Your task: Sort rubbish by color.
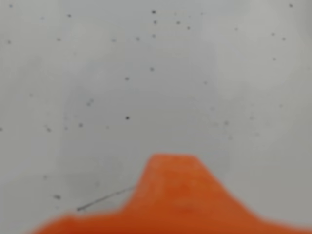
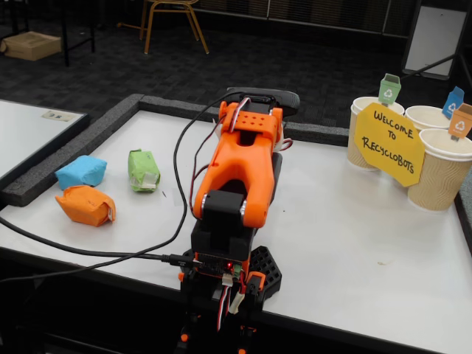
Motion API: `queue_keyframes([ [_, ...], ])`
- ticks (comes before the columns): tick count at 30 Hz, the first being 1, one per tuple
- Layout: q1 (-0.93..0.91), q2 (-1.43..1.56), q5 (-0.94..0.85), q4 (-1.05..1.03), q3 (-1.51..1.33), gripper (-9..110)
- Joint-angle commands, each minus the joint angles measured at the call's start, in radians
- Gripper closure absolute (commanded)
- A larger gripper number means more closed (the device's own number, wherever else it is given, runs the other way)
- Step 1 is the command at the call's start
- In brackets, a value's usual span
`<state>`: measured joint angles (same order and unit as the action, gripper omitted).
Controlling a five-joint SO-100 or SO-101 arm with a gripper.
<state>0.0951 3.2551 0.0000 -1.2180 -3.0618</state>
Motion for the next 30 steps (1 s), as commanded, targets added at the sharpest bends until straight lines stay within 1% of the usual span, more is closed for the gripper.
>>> queue_keyframes([
  [1, 0.015, 0.034, 0.009, 0.005, 0.046, 101],
  [11, -0.017, 0.034, 0.012, 0.037, 0.040, 101],
  [30, -0.014, 0.034, 0.012, 0.063, 0.034, 101],
])
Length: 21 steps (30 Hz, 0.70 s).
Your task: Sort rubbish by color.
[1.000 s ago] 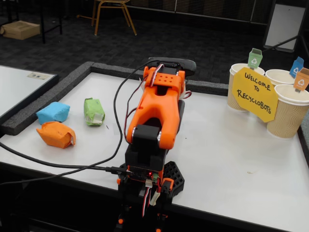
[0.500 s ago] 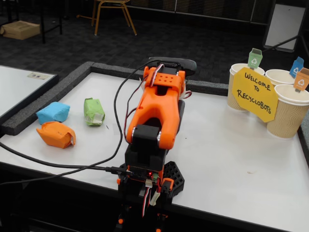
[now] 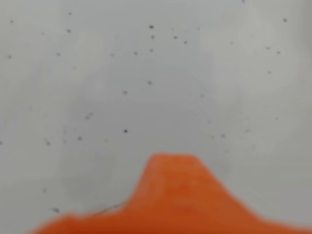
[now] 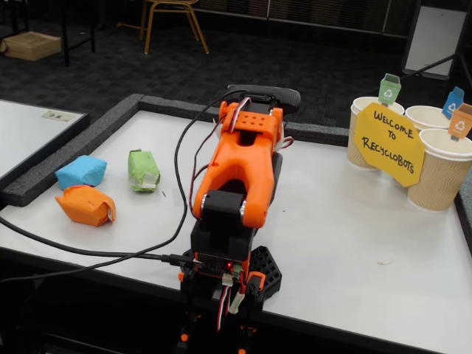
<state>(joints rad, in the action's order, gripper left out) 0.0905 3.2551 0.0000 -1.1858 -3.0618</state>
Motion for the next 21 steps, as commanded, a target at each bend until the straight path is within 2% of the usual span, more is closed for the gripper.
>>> queue_keyframes([
  [1, -0.011, 0.034, 0.012, 0.031, 0.034, 101],
  [15, -0.115, 0.032, 0.009, 0.060, 0.041, 101],
  [21, -0.117, 0.032, 0.009, 0.074, 0.133, 101],
])
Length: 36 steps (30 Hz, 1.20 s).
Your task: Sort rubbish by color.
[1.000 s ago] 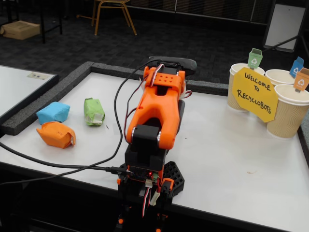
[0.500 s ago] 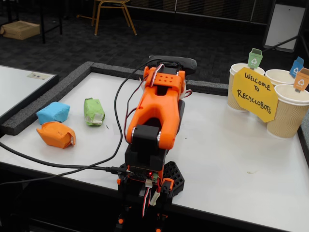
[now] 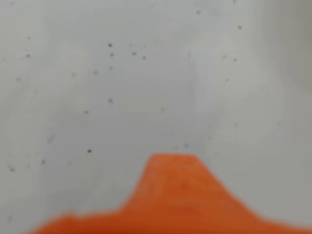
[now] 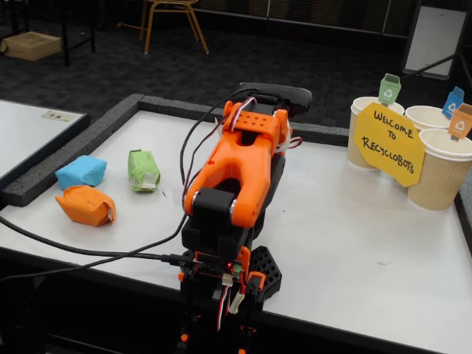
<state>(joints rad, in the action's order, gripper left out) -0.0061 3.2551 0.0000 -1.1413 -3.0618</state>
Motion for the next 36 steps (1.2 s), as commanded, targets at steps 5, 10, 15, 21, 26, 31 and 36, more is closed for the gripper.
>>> queue_keyframes([
  [5, 0.000, 0.032, 0.008, -0.038, 0.270, 101],
  [10, 0.003, 0.031, 0.008, -0.106, 0.383, 101],
  [15, -0.006, 0.031, 0.008, -0.141, 0.448, 101],
  [21, -0.011, -0.009, 0.005, -0.141, 0.535, 101],
  [26, -0.005, -0.057, 0.005, -0.155, 0.663, 101],
  [31, -0.014, -0.218, 0.005, -0.196, 0.805, 101],
  [36, -0.054, -0.448, 0.006, -0.264, 1.039, 101],
])
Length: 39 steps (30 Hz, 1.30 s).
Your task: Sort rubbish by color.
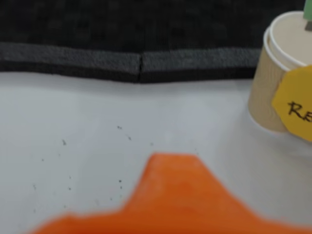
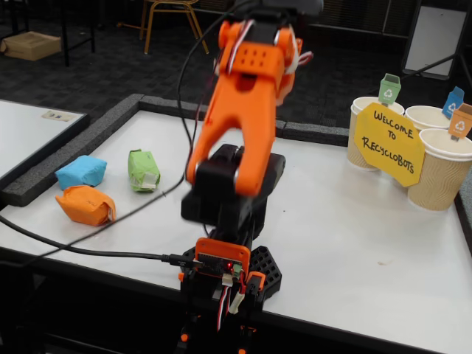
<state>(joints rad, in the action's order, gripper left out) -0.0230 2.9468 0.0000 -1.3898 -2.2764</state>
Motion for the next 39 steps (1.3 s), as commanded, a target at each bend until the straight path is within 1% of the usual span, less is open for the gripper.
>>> queue_keyframes([
  [1, -0.037, -0.156, 0.006, -0.026, 0.287, 101],
  [7, -0.008, -0.305, 0.006, -0.160, 0.476, 101],
  [15, 0.084, -0.474, 0.006, -0.245, 0.546, 101],
  [23, 0.336, -0.624, 0.005, -0.311, 0.620, 101],
  [32, 0.601, -0.643, 0.005, -0.353, 0.632, 101],
  [35, 0.661, -0.644, 0.005, -0.360, 0.621, 101],
  [39, 0.678, -0.649, -0.003, -0.360, 0.603, 101],
])
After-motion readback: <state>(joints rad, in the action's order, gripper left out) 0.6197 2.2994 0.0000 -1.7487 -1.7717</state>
